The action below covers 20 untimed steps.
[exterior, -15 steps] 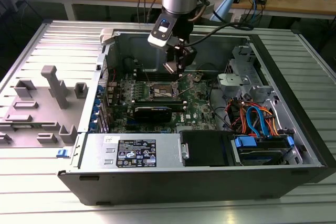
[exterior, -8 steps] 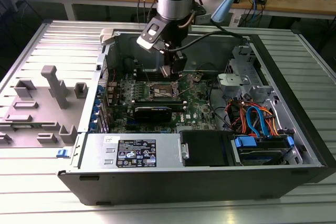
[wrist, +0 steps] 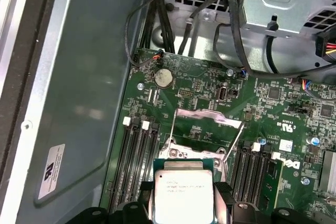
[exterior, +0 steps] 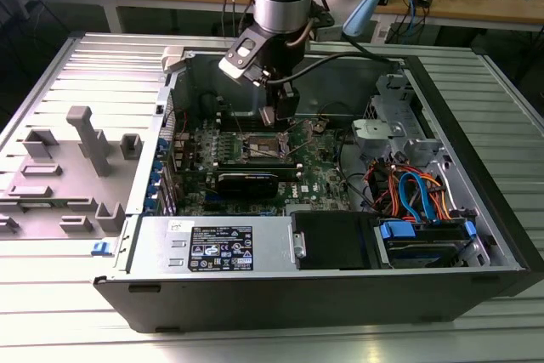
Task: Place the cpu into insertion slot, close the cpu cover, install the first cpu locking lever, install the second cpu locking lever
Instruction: 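Place the cpu into insertion slot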
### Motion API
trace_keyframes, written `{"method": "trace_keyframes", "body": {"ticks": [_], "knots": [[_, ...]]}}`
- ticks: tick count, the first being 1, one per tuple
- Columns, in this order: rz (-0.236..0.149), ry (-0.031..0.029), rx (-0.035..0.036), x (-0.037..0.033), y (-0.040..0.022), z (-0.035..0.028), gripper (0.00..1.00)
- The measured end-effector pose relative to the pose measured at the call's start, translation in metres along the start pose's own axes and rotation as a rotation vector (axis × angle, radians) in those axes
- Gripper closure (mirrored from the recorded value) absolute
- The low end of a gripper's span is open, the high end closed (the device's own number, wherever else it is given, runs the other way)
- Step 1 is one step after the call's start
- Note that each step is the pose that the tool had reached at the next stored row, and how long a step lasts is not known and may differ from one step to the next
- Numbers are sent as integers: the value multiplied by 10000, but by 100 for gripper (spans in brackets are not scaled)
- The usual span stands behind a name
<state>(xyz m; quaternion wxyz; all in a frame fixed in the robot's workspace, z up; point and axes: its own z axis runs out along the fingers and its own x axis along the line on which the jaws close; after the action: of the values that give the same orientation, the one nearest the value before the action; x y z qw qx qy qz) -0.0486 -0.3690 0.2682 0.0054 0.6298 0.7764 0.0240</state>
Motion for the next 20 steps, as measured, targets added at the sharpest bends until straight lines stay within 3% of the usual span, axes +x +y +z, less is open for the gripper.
{"method": "trace_keyframes", "body": {"ticks": [12, 20], "knots": [[20, -1, -1, 0, 0, 1, 46], [611, -25, -5, -1, -1, 10, 46]]}}
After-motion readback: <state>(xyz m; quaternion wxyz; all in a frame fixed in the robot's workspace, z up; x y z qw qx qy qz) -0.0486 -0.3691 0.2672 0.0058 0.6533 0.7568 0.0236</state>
